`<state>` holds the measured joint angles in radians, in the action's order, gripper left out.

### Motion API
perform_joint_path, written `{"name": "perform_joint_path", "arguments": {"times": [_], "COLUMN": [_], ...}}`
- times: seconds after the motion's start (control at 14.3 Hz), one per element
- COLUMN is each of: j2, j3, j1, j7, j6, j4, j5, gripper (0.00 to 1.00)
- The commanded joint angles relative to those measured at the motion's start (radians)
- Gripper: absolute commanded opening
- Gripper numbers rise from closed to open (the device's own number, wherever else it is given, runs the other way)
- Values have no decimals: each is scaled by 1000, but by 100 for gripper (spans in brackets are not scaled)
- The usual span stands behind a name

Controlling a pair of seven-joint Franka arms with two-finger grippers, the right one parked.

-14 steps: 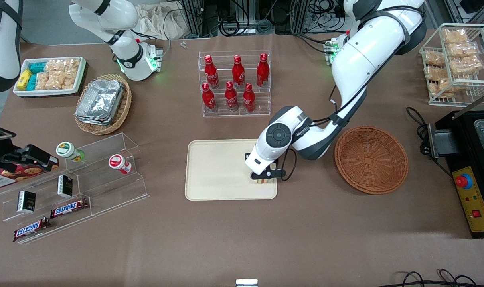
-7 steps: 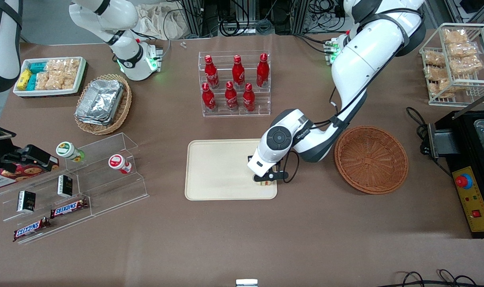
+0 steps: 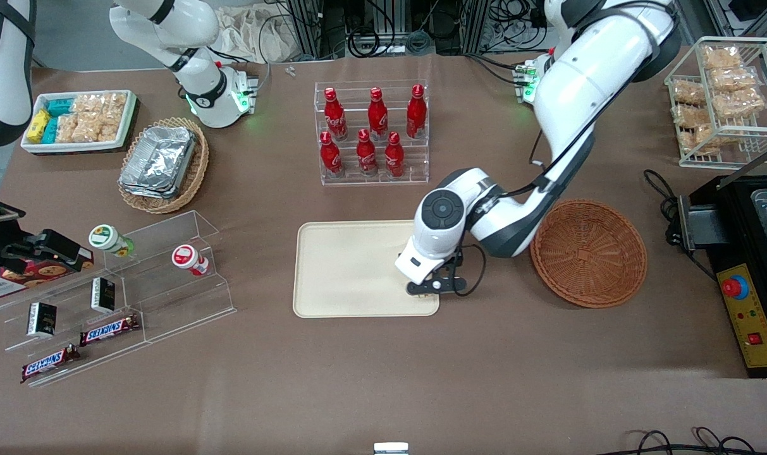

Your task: Place sandwich from basket to tray

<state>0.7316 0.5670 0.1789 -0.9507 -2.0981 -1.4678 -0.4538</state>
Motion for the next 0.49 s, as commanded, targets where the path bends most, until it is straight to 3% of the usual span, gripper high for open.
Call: {"name": "perform_joint_path", "arguments": {"times": [0.0,0.21,0.42], "j2": [-150,-266,-389], "j3": [10,10,8], "j1": [-65,-105,-229], "j7": [-8,6,273], "j6": [104,185,266], "j4": [-31,-32,-37], "j5": [26,102,283], "gripper": [100,100,100]}}
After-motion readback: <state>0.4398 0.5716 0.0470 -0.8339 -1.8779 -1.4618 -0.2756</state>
